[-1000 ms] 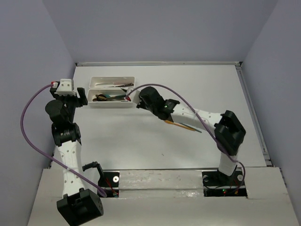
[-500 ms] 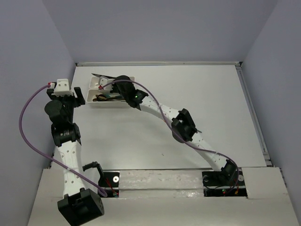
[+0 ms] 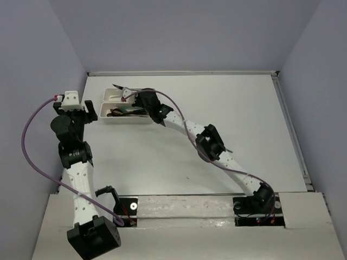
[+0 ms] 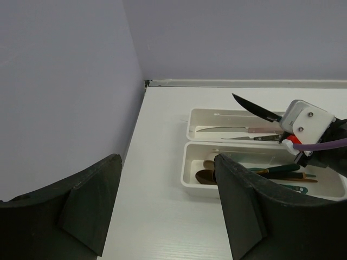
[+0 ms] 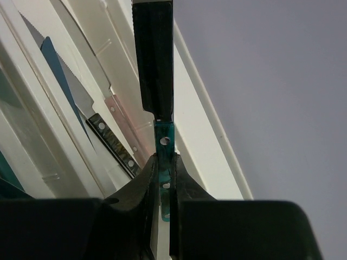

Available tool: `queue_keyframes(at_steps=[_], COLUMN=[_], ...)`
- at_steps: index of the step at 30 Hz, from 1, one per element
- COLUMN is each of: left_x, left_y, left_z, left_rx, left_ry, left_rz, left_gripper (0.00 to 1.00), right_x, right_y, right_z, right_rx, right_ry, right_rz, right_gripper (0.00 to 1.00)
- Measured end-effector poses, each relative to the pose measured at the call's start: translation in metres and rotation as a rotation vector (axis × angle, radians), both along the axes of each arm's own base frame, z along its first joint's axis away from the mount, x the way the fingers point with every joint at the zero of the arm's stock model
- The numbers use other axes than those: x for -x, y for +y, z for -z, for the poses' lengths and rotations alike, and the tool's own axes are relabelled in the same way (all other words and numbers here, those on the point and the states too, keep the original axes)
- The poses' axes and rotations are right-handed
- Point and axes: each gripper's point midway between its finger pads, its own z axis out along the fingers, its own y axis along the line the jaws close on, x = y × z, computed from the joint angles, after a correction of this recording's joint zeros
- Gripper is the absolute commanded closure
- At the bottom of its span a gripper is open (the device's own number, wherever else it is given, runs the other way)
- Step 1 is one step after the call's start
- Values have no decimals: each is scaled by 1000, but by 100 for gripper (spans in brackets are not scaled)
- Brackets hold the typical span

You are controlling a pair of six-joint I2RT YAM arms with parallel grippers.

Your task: Sort the eating utensils into containers

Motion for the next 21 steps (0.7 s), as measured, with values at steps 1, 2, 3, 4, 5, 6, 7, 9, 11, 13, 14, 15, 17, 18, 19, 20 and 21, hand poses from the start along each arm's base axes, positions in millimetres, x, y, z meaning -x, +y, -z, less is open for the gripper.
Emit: queue_keyframes(at_steps=[1, 2, 3, 4, 5, 6, 7, 9, 11, 13, 14, 15, 17, 18, 19, 20, 21], left_x=[0, 0, -1, -1, -1, -2, -2, -2, -2, -2, -2, -2, -2, -2, -2, -2, -2], left_y=[0, 0, -1, -1, -1, -1, -1, -1, -2, -2, -2, -2, -3, -3, -3, -3, -3], left_z=[0, 0, 1, 1, 2, 3, 3, 3, 3, 3, 3, 3, 3, 3, 3, 3, 3], left_rx=[0, 0, 1, 2, 3, 4, 5, 7, 7, 8, 8, 7, 7, 7, 7, 7, 7], left_ry=[0, 1, 2, 4, 6, 8, 9, 10, 10, 10, 10, 10, 10, 10, 10, 10, 10], left_rz=[2, 3, 5, 6, 8, 9, 10, 12, 13, 14, 16, 17, 19, 20, 21, 22, 23], left_gripper=[19, 19, 19, 19, 19, 19, 19, 19, 19, 19, 20, 20, 19, 20, 19, 19, 19], right_x=[-1, -1, -2, -2, -2, -2, -2, -3, -3, -3, -3, -3, -3, -3, -3, -4, -4], right_y=[0, -1, -1, -1, -1, -1, -1, -2, -1, 0, 0, 0, 1, 1, 1, 1, 1], right_z=[3, 8, 12, 15, 18, 20, 21, 21, 21, 20, 19, 18, 17, 17, 16, 16, 17], right_rx=[0, 4, 9, 10, 10, 9, 3, -9, -22, -40, -55, -60, -80, -84, -90, -91, -97], right_ry=[3, 7, 11, 15, 20, 22, 26, 33, 41, 46, 49, 50, 53, 54, 54, 56, 55], right_rz=[1, 2, 3, 4, 4, 5, 5, 8, 9, 11, 13, 14, 17, 18, 19, 20, 21], right_gripper=[100, 100, 100, 100, 100, 100, 98, 88, 75, 69, 65, 64, 62, 62, 61, 61, 61])
